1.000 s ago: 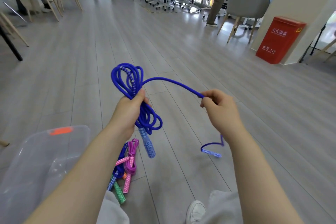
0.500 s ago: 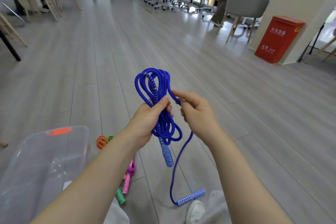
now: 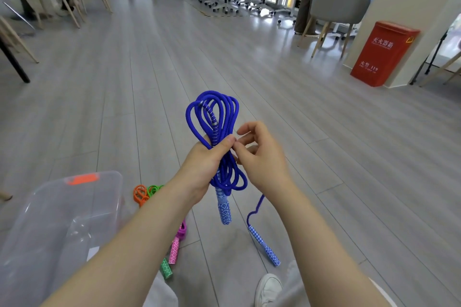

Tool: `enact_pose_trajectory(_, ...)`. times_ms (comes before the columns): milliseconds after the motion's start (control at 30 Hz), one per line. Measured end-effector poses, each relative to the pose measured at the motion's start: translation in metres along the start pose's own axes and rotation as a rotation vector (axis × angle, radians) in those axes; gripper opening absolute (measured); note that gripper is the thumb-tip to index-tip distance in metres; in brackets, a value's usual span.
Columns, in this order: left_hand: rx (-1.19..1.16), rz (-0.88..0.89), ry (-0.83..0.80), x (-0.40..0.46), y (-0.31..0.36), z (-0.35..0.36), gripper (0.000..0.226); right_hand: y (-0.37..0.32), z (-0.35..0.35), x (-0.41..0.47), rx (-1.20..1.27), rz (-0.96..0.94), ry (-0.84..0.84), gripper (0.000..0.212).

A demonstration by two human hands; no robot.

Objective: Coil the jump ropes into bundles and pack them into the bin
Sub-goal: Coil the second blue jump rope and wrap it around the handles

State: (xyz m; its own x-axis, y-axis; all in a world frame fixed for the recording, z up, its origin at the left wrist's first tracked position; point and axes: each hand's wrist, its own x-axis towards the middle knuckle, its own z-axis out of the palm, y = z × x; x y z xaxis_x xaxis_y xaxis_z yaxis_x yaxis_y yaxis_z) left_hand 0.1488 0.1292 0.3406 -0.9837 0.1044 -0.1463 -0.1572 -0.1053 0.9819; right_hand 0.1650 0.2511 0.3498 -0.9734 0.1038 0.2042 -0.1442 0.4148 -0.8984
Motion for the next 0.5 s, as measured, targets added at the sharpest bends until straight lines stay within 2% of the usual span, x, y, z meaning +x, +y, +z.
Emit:
enact_pose_trajectory(67,-0.061,0.002,0.012,0.000,0.002,-0.001,0.014,0.000,-0.002,0.000,-0.042,0.023,-0.041,0.011)
enact_pose_trajectory(167,-0.135,0.021,-0.019,0.002,0.008,-0.008,0.024,-0.001,-0.011,0.003,-0.099,0.048,-0.076,0.006)
enact_pose_trajectory(300,-0.346,0.032,0.069,0.016,0.015,-0.029,0.029,0.001,-0.038,0.003,-0.219,0.086,-0.178,0.013)
enact_pose_trajectory(367,-0.455,0.050,0.164,0.025,0.019,-0.042,0.030,0.004,-0.053,0.002,-0.209,0.115,-0.206,0.014)
enact_pose_trajectory(500,-0.621,0.082,0.461,0.036,0.020,-0.075,0.030,0.014,-0.075,0.003,-0.233,0.168,-0.178,0.009)
